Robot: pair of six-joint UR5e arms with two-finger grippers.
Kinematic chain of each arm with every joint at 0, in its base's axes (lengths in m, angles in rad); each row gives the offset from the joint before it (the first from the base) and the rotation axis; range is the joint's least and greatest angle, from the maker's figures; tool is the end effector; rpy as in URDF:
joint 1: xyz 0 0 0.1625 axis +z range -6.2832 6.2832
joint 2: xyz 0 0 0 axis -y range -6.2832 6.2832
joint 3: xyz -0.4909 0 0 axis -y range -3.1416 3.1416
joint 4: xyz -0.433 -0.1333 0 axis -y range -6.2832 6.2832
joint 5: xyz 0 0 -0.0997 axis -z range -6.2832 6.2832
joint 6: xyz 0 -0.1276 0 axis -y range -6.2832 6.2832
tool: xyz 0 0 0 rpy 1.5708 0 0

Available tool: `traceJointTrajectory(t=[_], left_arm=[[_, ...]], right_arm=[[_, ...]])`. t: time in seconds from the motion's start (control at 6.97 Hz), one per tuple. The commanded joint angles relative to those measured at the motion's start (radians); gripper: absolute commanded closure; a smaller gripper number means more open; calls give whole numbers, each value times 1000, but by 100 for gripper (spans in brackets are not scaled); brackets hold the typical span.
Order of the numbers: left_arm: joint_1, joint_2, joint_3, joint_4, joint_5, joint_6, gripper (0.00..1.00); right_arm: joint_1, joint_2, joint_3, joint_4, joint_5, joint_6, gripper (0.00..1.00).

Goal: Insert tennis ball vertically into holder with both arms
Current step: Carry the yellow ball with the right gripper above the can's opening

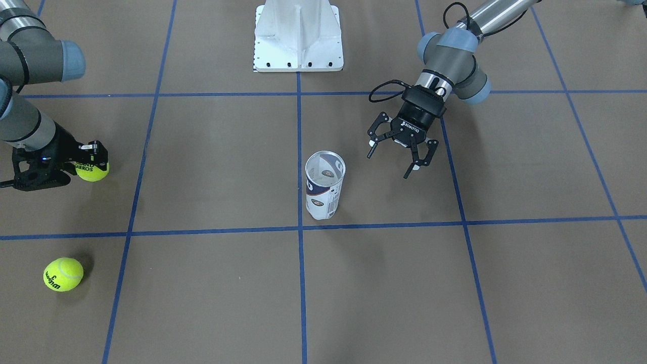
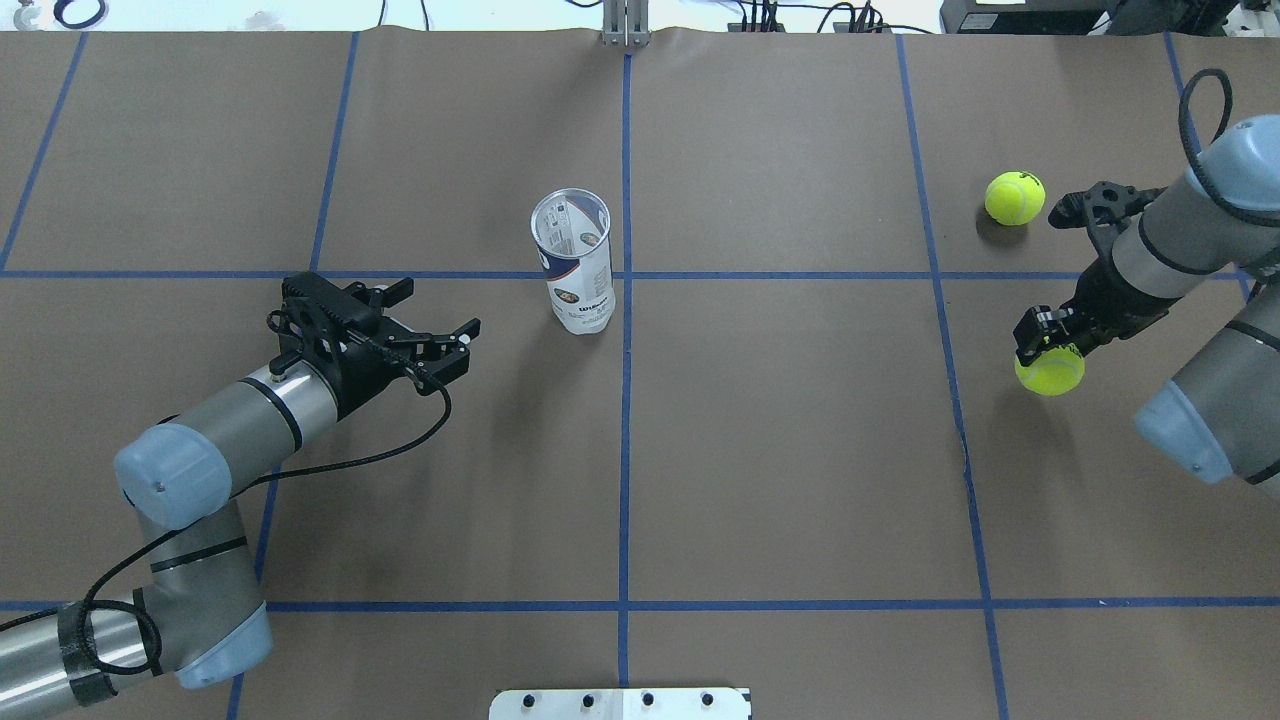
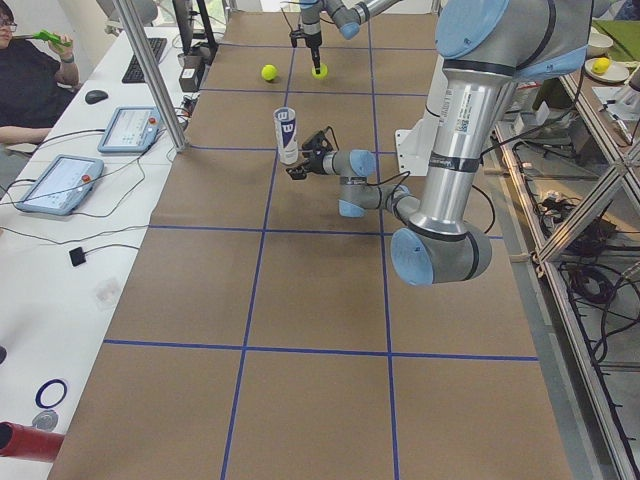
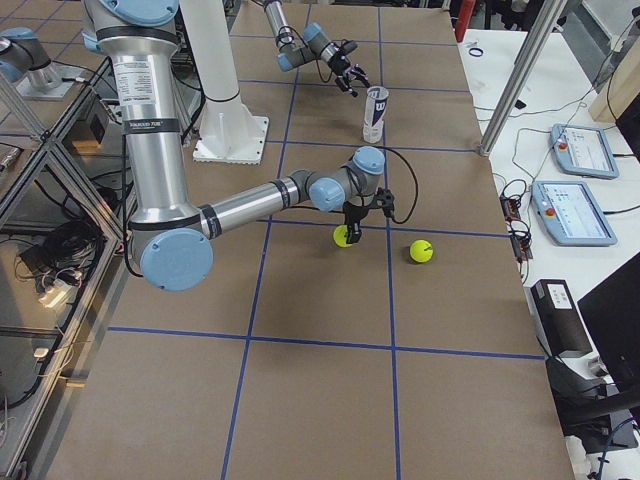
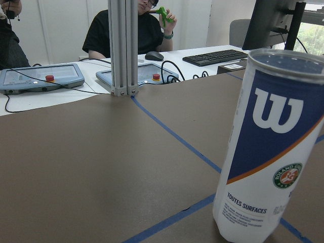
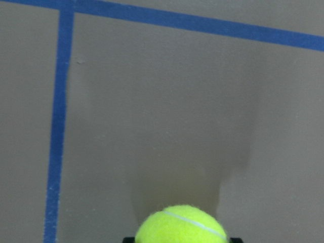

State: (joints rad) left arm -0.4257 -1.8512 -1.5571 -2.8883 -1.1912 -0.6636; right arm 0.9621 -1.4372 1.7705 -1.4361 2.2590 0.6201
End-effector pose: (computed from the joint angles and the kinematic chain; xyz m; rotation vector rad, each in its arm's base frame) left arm 0.5363 -0.4414 0.4188 1.1938 1.0408 0.0758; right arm -0.3048 -0.5287 0.5503 -0.0223 -0.8107 -0.1502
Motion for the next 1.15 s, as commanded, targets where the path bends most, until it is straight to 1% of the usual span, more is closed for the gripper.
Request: traceJointTrajectory(t=[0.0, 0.14, 0.29, 0.57, 0.86, 1.0], left_arm=[[11, -70, 52, 41, -13, 1, 1], [15, -124, 115, 35, -5, 1, 1], [16, -164, 135, 24, -2, -4, 1], [18, -180, 146, 23, 1, -5, 1], [42, -220, 195, 17, 57, -5, 1], [50, -235, 196, 17, 58, -5, 1]], right_arm=[[88, 94, 12, -15, 124, 24, 100], [90, 151, 12, -15, 138, 99, 100], [89, 205, 10, -15, 157, 172, 100], [80, 288, 6, -17, 166, 286, 100], [73, 366, -6, -17, 168, 374, 100], [72, 380, -8, -17, 177, 391, 100]])
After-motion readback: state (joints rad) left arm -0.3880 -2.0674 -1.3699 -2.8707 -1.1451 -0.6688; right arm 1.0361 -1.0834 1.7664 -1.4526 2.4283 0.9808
